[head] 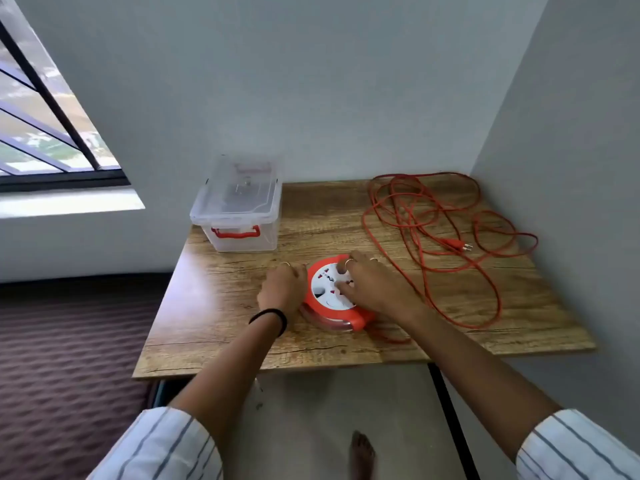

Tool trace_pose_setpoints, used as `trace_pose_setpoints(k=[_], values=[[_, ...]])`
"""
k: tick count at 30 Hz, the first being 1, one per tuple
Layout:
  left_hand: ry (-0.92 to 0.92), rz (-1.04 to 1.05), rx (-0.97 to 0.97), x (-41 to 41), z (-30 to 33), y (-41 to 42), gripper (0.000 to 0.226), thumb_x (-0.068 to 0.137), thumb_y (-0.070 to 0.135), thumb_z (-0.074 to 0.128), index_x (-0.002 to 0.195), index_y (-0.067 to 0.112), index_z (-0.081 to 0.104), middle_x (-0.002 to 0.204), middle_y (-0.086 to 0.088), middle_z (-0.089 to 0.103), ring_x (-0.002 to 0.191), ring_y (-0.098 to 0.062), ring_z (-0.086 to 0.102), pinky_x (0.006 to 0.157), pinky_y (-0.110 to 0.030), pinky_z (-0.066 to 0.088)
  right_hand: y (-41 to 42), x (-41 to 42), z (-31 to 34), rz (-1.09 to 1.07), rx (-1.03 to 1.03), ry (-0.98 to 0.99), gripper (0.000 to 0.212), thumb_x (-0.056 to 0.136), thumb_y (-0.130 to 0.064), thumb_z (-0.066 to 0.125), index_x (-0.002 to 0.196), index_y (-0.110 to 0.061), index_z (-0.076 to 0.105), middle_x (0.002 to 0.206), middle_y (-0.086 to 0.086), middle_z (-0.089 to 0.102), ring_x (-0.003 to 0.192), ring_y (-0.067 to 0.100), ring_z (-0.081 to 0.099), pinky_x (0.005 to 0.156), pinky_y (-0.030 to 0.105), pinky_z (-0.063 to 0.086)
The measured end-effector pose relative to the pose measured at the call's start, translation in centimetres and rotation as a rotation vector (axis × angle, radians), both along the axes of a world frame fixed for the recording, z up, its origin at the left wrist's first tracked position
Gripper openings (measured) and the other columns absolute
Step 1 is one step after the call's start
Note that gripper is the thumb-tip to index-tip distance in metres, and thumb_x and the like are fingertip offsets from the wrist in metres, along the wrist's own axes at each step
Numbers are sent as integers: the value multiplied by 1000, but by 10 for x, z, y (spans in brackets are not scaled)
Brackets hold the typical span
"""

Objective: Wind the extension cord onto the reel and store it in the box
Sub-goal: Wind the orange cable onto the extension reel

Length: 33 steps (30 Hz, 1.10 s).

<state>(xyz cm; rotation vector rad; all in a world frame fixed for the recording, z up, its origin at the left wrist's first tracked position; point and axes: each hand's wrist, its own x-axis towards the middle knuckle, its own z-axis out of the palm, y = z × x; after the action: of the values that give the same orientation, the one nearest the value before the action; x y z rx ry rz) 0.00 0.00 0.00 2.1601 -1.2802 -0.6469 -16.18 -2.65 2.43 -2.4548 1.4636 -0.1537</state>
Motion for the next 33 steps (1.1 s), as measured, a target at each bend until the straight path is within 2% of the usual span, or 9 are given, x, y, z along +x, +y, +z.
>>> trace_pose_setpoints(k=[10, 13, 15, 18, 21, 25, 28, 31, 33], values=[[371, 79, 74, -2, -23, 14, 75, 52, 70, 60, 87, 5, 67, 82, -10, 72, 75, -27, 70, 70, -45, 59, -10, 16, -3, 158, 215, 324, 63, 94, -36, 47, 149, -25, 20, 150, 9, 32, 136, 35, 27, 109, 45, 30], [431, 97, 76, -2, -25, 9, 85, 45, 68, 65, 93, -1, 69, 84, -14, 74, 80, -32, 71, 72, -50, 59, -22, 12, 5, 264, 293, 398, 67, 90, -19, 53, 147, -31, 20, 143, 8, 39, 131, 35, 32, 101, 44, 38], [457, 98, 87, -2, -24, 8, 75, 55, 61, 72, 94, -2, 69, 84, -13, 74, 80, -32, 72, 72, -50, 59, -32, 10, 7, 306, 290, 374, 70, 86, -9, 54, 143, -36, 24, 132, 9, 49, 124, 34, 39, 92, 41, 43], [483, 109, 106, -3, -25, 4, 48, 73, 42, 76, 91, -2, 69, 84, -13, 74, 80, -30, 72, 72, -50, 59, -38, 9, 7, 361, 201, 329, 65, 79, -6, 59, 134, -30, 34, 112, 10, 60, 107, 30, 51, 76, 35, 46], [579, 126, 92, -1, -23, 1, 45, 72, 42, 77, 94, 6, 65, 90, -12, 73, 82, -28, 71, 74, -48, 59, -44, 2, 7, 364, 86, 294, 44, 80, -11, 56, 121, -19, 43, 103, 9, 61, 94, 28, 57, 62, 31, 33], [920, 181, 6, -7, -11, -5, 42, 81, 38, 73, 112, 11, 61, 100, -8, 72, 90, -25, 70, 74, -40, 59, -61, -14, 20, 288, -18, 130, 59, 76, -18, 58, 132, -28, 41, 106, 5, 61, 99, 27, 57, 65, 31, 34], [1292, 155, -87, -25, 4, -15, 41, 89, 36, 62, 122, 13, 58, 112, -12, 70, 102, -33, 67, 80, -50, 56, -75, -18, 38, 296, -174, 91, 67, 77, -24, 59, 139, -34, 39, 122, 4, 58, 108, 26, 54, 78, 33, 42], [1371, 99, -209, -34, 19, -33, 49, 87, 36, 60, 130, 15, 52, 120, -13, 67, 109, -33, 65, 79, -53, 56, -89, -23, 48, 362, -364, 114, 67, 80, -25, 57, 141, -43, 35, 131, 3, 53, 110, 28, 55, 81, 35, 45], [1338, 87, -234, -37, 26, -43, 48, 91, 36, 57, 131, 12, 50, 119, -14, 67, 108, -35, 64, 78, -53, 57, -95, -28, 52, 389, -484, 164, 67, 79, -25, 59, 138, -49, 36, 118, 7, 58, 96, 30, 61, 70, 34, 46]])
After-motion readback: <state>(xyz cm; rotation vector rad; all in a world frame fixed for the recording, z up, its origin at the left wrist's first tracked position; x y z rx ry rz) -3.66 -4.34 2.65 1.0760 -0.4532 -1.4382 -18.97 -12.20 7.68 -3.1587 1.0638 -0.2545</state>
